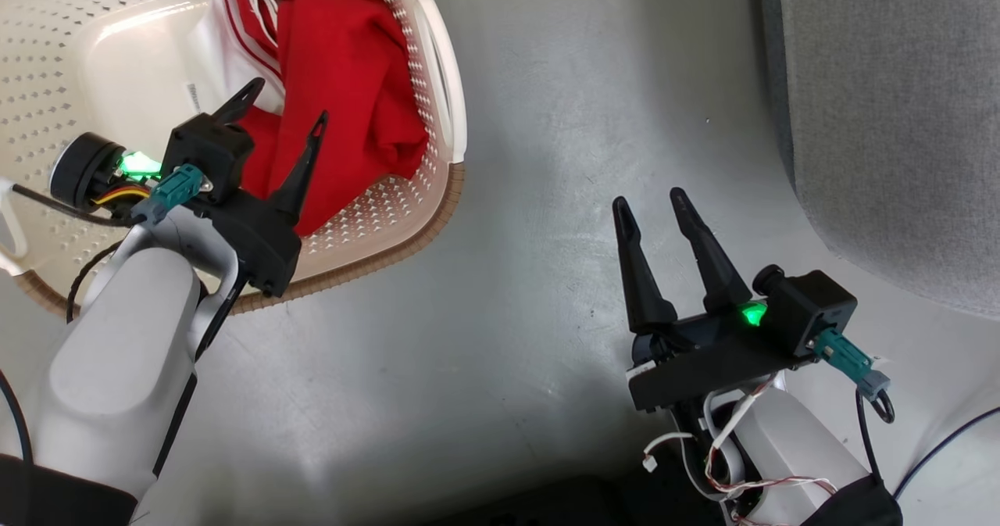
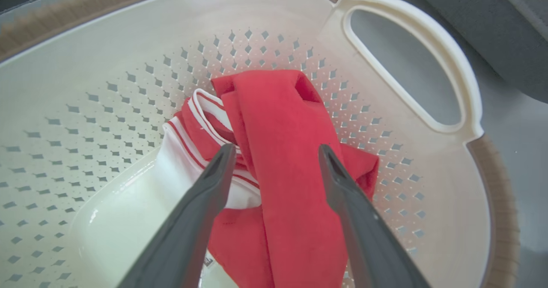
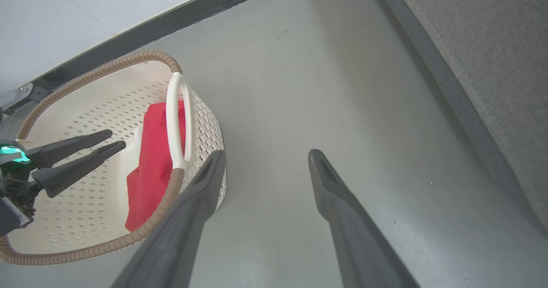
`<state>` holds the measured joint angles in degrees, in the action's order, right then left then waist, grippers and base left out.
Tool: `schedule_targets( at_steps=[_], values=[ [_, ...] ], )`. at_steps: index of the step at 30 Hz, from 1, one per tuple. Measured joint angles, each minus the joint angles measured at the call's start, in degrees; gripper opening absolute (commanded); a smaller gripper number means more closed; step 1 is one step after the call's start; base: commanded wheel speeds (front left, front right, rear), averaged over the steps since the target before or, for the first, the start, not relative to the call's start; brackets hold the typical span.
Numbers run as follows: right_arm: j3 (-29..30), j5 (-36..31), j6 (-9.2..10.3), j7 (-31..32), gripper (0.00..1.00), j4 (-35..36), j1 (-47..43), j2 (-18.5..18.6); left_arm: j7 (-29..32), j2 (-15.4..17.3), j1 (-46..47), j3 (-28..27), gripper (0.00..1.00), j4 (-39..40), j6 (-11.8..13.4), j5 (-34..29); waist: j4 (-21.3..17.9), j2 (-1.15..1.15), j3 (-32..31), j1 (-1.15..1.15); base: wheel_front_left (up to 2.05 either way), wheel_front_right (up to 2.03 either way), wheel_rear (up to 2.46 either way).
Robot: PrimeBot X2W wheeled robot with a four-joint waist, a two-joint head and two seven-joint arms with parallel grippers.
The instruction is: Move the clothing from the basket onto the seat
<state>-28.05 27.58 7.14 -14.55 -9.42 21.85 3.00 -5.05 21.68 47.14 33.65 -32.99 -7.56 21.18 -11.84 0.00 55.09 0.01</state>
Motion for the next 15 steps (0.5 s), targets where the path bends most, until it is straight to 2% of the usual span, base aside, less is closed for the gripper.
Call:
schedule_targets(
  at_steps=[15],
  values=[
    [-2.7,2.3,0.01,0.0,1.00,0.5,-0.5,-0.1,8.1,-0.5,2.3,0.4,1.00,-4.2,0.0,4.1,-2.6,-0.01,1.5,-0.01,0.00,0.00,0.00]
  ],
)
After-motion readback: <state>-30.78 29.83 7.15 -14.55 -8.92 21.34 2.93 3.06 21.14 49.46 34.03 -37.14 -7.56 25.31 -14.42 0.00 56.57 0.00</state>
